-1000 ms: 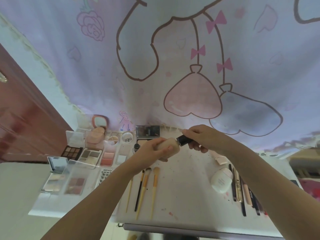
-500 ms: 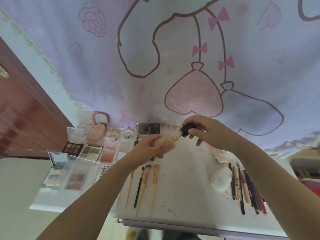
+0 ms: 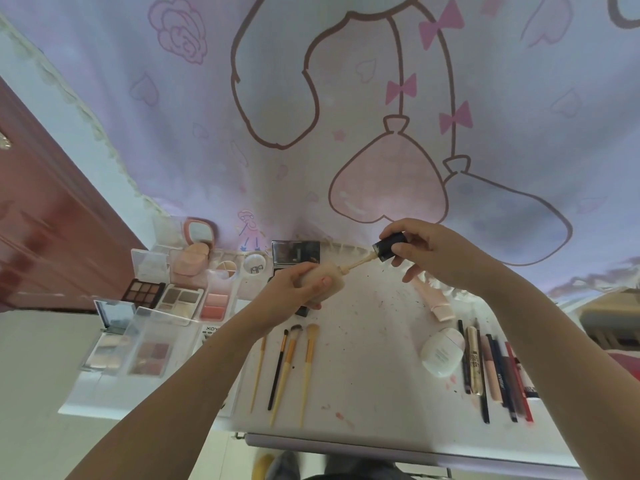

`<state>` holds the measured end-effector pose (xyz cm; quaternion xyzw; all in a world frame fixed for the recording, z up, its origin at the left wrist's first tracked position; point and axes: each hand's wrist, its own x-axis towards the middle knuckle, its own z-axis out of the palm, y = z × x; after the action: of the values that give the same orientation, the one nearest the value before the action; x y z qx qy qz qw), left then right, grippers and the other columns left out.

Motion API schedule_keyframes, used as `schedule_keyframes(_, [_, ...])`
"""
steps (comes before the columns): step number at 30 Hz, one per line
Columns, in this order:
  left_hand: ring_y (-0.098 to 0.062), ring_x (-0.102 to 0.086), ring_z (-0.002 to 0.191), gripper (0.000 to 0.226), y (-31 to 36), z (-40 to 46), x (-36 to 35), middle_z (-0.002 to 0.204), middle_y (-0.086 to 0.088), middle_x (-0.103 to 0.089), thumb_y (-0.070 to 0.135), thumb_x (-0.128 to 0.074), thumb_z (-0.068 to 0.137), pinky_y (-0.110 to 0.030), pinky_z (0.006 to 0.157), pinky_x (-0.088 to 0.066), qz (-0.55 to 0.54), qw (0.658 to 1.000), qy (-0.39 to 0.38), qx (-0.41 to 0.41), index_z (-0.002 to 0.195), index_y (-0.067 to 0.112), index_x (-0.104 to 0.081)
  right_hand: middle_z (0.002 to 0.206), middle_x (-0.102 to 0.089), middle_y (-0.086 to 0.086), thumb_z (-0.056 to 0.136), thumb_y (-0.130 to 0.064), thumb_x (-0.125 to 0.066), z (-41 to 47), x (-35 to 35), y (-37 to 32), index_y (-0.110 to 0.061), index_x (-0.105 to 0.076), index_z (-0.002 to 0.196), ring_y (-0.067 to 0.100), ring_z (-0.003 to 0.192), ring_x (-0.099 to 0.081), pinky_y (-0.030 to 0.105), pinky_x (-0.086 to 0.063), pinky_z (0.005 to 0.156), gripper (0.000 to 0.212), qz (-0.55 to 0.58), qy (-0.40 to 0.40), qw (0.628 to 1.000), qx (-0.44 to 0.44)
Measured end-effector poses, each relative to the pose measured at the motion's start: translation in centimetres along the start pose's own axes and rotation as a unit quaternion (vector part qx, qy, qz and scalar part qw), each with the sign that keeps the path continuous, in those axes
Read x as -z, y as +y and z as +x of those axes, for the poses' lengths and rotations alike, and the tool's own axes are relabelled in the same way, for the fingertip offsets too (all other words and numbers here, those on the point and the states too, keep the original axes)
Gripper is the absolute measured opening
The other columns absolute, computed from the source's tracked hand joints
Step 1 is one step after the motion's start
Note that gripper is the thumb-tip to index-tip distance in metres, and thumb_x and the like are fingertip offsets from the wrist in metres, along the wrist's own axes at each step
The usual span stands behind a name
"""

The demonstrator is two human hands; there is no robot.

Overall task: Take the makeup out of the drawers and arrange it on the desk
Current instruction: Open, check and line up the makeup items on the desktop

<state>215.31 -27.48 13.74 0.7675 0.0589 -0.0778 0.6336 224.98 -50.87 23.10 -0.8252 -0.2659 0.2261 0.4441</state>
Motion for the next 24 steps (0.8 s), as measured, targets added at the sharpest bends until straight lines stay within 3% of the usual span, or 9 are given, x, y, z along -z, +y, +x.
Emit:
schedule_keyframes(4, [-0.014,-0.068,0.077,0.050,-0.5,0.1,0.2,0.102,-0.002,-0.064,0.055,-0.063,0.074,-0.026,0.070,-0.057,0.000,1.000,0.000,0.012,0.116,0.028,-0.059,0.098,-0.066,-0.002,0.096,-0.008,-0.050,0.0,0.4,0.0,-0.026,-0.059,0.102,0.012,0.081,-0.065,0.024,-0.058,0.064,0.021,-0.018,0.007,1.000,-0.009])
schedule_keyframes(7, [-0.013,-0.068,0.078,0.041,-0.6,-0.1,0.3,0.101,0.000,-0.065,0.054,-0.062,0.074,-0.024,0.068,-0.057,-0.006,1.000,0.006,0.018,0.109,0.032,-0.060,0.096,-0.067,-0.002,0.095,-0.009,-0.051,-0.3,1.0,0.3,-0.025,-0.059,0.102,0.011,0.079,-0.067,0.022,-0.057,0.061,0.019,-0.013,0.019,0.999,-0.022])
schedule_keyframes(10, [-0.011,-0.069,0.079,0.035,-0.8,-0.3,0.3,0.101,0.001,-0.065,0.053,-0.062,0.076,-0.019,0.065,-0.054,-0.024,0.999,0.016,0.027,0.106,0.035,-0.059,0.089,-0.071,0.001,0.093,-0.012,-0.055,-0.5,1.3,1.4,-0.019,-0.060,0.100,0.011,0.073,-0.068,0.019,-0.053,0.056,0.011,0.091,0.062,0.993,-0.052])
schedule_keyframes(13, [-0.017,-0.070,0.085,0.037,-1.3,-0.3,-0.2,0.103,-0.003,-0.067,0.047,-0.063,0.078,-0.033,0.080,-0.057,-0.074,0.996,0.024,0.047,0.110,0.029,-0.057,0.087,-0.073,0.008,0.090,-0.009,-0.058,-0.8,0.7,3.3,-0.008,-0.057,0.097,0.013,0.070,-0.068,0.021,-0.054,0.054,0.007,0.305,0.074,0.942,-0.119])
schedule_keyframes(15, [-0.018,-0.069,0.091,0.030,-1.7,-0.2,-0.8,0.104,-0.003,-0.068,0.037,-0.062,0.085,-0.040,0.090,-0.054,-0.098,0.993,0.030,0.066,0.112,0.025,-0.056,0.093,-0.073,0.009,0.086,-0.010,-0.059,-1.3,-0.3,5.0,-0.006,-0.058,0.101,0.014,0.076,-0.068,0.022,-0.054,0.056,0.016,0.392,0.052,0.908,-0.141])
schedule_keyframes(17, [-0.017,-0.066,0.097,0.027,-1.8,0.0,-1.5,0.106,-0.002,-0.068,0.031,-0.061,0.089,-0.036,0.091,-0.052,-0.095,0.993,0.027,0.072,0.114,0.025,-0.056,0.101,-0.071,0.007,0.082,-0.012,-0.058,-1.9,-1.8,6.7,-0.006,-0.062,0.109,0.016,0.088,-0.069,0.026,-0.057,0.064,0.028,0.459,0.025,0.878,-0.133])
schedule_keyframes(19, [-0.014,-0.063,0.099,0.028,-1.6,0.4,-2.2,0.108,0.000,-0.067,0.029,-0.063,0.089,-0.026,0.082,-0.050,-0.080,0.994,0.025,0.067,0.115,0.027,-0.056,0.105,-0.070,0.011,0.083,-0.010,-0.055,-2.2,-3.3,8.1,-0.004,-0.061,0.115,0.022,0.100,-0.067,0.033,-0.058,0.074,0.033,0.505,0.005,0.854,-0.125])
schedule_keyframes(21, [-0.012,-0.061,0.096,0.031,-1.3,1.1,-2.8,0.107,0.002,-0.064,0.025,-0.066,0.086,-0.022,0.076,-0.049,-0.050,0.996,0.037,0.066,0.115,0.029,-0.055,0.108,-0.068,0.015,0.087,-0.005,-0.053,-1.8,-4.6,9.3,-0.001,-0.059,0.115,0.025,0.106,-0.065,0.036,-0.058,0.079,0.029,0.494,0.011,0.860,-0.131])
schedule_keyframes(24, [-0.013,-0.059,0.091,0.032,-1.1,2.9,-3.6,0.100,0.005,-0.061,0.020,-0.070,0.082,-0.019,0.074,-0.048,0.037,0.995,0.079,0.058,0.108,0.030,-0.054,0.112,-0.064,0.010,0.094,0.000,-0.050,-0.1,-6.3,10.8,-0.011,-0.058,0.111,0.018,0.106,-0.065,0.035,-0.056,0.086,0.022,0.374,0.059,0.914,-0.142])
